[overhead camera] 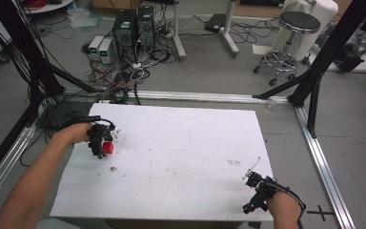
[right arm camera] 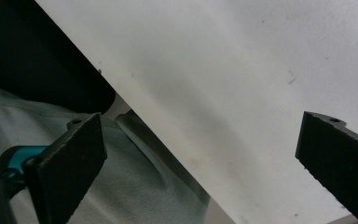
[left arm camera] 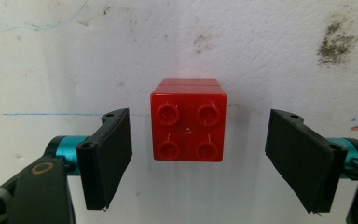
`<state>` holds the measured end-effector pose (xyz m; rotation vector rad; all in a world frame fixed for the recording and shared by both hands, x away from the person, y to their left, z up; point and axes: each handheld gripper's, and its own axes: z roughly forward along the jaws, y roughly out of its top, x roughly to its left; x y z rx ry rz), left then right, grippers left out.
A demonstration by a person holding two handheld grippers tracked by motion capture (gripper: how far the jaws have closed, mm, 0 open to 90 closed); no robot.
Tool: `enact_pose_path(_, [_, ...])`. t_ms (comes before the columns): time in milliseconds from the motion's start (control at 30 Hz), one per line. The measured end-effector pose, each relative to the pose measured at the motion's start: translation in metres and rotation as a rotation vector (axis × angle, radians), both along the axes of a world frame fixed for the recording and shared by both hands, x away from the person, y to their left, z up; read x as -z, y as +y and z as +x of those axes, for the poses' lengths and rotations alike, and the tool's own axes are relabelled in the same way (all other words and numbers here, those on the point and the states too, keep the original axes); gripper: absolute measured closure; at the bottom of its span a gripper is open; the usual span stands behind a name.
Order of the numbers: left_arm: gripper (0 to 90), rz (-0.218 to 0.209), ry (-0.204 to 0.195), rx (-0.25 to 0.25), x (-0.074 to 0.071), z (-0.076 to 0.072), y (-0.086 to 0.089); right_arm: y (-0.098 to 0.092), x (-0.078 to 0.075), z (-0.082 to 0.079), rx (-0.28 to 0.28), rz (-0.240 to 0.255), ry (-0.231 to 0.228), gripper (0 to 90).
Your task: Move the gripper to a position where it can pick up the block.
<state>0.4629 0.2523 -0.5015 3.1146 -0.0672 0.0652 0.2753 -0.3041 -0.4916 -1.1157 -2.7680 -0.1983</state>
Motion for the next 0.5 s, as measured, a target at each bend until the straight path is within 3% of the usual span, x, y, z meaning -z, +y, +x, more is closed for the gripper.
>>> enact_pose_path(100, [23.1, -0.003, -0.015, 0.006, 0.0028, 0.001, -0.001, 0.0005, 0.0001, 0.0001, -0.001, 0.001, -0.002, 0.9])
enact_pose_path(333, [23.2, 0.009, 0.008, 0.013, 0.0091, 0.0009, -0.0034, 0.0007, -0.0002, 0.0, -0.001, -0.001, -0.002, 0.9])
enact_pose_path(500, [23.1, 0.005, 0.003, 0.016, 0.0078, -0.0003, -0.0037, 0.0024, -0.0002, 0.0004, -0.003, 0.0, -0.004, 0.9])
